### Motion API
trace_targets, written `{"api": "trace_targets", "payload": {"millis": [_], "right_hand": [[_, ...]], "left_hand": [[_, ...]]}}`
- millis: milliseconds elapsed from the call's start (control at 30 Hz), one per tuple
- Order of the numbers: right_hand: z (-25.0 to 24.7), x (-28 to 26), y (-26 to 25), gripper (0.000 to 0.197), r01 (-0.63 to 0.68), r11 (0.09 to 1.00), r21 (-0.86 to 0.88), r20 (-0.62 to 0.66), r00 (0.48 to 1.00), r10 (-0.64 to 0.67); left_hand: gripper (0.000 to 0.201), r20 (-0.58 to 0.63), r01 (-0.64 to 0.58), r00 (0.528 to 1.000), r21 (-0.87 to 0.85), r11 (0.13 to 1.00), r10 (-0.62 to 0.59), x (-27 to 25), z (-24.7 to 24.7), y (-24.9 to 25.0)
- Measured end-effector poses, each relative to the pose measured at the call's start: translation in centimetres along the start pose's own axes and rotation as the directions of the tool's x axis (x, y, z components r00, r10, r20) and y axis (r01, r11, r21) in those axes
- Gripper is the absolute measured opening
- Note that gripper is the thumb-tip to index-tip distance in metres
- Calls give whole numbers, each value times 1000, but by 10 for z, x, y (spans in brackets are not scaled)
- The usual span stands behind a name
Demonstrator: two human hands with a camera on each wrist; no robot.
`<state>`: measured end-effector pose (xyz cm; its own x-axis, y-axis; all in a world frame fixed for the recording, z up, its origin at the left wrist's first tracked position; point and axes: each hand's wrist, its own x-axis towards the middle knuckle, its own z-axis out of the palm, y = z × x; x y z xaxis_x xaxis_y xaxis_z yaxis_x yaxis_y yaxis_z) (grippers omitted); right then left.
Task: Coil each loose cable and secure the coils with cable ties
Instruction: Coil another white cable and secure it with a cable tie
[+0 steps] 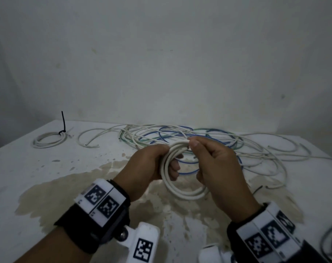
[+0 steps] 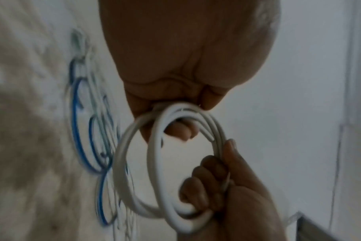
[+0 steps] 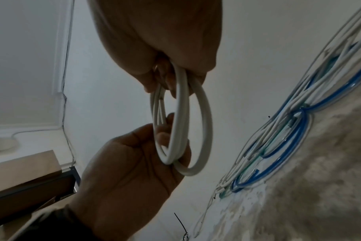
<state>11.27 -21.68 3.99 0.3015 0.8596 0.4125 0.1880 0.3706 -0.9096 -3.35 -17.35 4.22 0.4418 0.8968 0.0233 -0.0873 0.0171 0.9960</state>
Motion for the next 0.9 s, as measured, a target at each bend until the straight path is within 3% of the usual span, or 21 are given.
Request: {"api": "trace_targets", "payload": {"millis": [100,267,333,400,500,600,800,900], "right_hand": [[-3,-2,2,17,-33,997,75,-84,996,39],[-19,-7,14,26,-136,962,236,-90,983,161],[-30,-5,17,26,-184,967,176,-59,979,197],[-42,-1,17,19,-188,981,-49,-83,980,184],[-56,0,11,29,-107,943,-315,-11,994,109],[-60,-7,11,29,6,845,-534,71,997,38],[-66,-17,23,26,16,829,-559,-57,997,-58],[-66,-20,26,26,-28,852,-523,-98,995,-27]], "left_hand": [[41,78,98,994,-313,945,-77,5,16,-6],[31,251,214,961,-387,897,-120,15,29,-4],[29,206,157,974,-314,936,-94,21,35,-9],[31,164,92,985,-220,971,-56,25,43,-16],[51,198,36,980,-124,992,-11,26,56,-23],[47,188,-34,981,-54,998,43,28,66,-29],[11,55,-173,983,-7,985,173,25,80,-46],[16,104,-390,921,227,892,376,24,75,-58]]}}
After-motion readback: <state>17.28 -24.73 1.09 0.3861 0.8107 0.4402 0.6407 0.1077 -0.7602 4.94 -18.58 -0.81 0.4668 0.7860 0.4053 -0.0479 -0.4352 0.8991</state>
